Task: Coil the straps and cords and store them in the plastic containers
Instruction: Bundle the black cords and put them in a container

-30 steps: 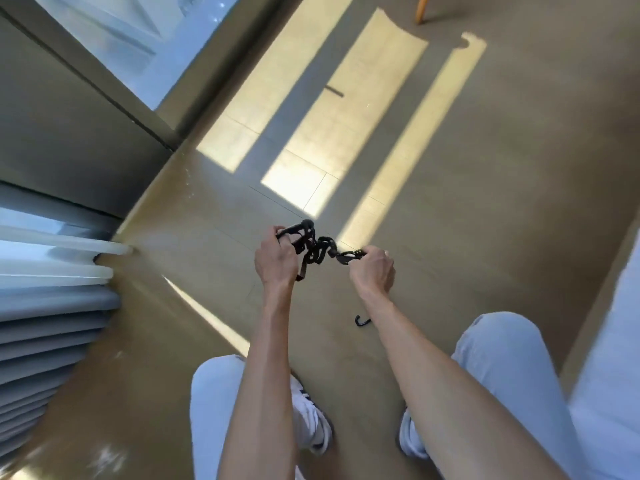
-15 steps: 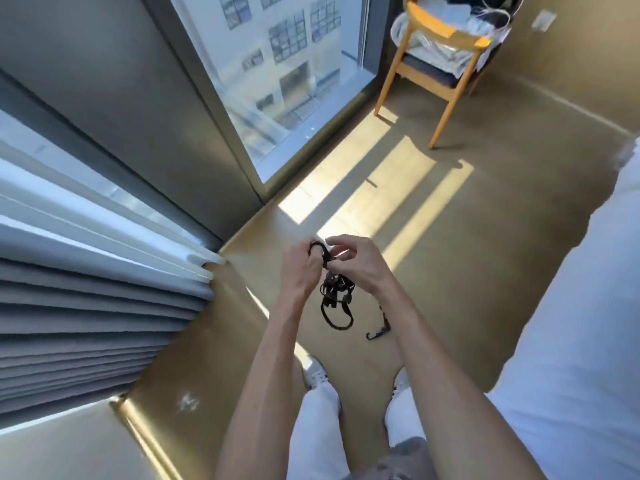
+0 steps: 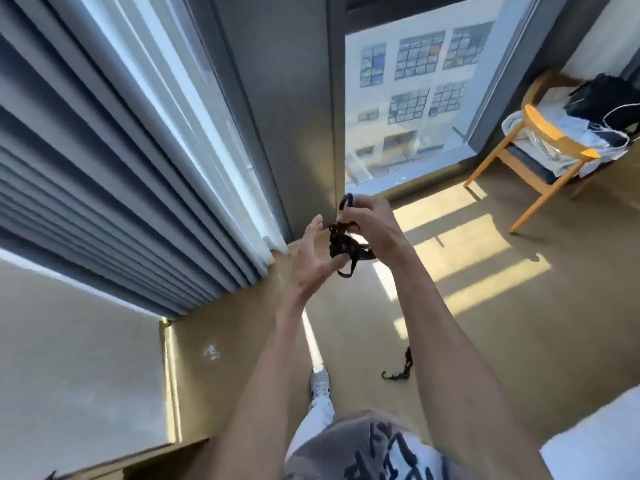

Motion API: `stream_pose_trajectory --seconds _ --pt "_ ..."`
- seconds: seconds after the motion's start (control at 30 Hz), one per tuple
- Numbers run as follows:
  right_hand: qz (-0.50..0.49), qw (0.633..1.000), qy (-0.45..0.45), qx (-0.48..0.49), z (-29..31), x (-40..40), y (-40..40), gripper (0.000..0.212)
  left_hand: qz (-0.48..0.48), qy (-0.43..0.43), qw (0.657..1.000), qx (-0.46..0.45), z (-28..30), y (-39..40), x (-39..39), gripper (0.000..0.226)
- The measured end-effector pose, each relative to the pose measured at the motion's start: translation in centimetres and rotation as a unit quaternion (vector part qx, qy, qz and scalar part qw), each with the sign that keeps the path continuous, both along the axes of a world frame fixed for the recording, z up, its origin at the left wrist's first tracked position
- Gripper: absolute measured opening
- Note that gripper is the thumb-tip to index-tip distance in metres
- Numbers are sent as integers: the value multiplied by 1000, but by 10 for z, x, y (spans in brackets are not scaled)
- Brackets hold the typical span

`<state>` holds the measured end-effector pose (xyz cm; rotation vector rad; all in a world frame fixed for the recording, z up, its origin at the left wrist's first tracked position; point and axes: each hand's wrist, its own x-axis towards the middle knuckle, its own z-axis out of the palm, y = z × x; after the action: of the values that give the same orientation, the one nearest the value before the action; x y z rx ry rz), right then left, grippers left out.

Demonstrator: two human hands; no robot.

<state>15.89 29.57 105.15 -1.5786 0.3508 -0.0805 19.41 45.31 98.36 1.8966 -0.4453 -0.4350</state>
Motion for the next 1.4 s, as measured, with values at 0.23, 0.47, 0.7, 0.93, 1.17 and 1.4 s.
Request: stream_pose_trajectory --seconds 0.23,0.47,0.7,0.93,1.17,1.4 --pt "69 975 -35 206 35 -9 71 7 228 51 972 -13 6 69 -42 21" --pt "-37 878 184 440 -25 -17 130 17 313 -8 949 -33 37 189 -71 18" --pt "144 973 177 -31 -57 -59 268 54 340 -115 924 130 73 302 -110 13" --pt "398 913 26 82 10 -76 458 55 465 -47 871 -152 94 434 -175 32" --pt "591 792 118 95 -7 -158 627 52 695 -16 718 18 75 575 -259 20" --pt "700 655 275 72 -78 -259 728 26 714 209 655 130 16 671 -397 32"
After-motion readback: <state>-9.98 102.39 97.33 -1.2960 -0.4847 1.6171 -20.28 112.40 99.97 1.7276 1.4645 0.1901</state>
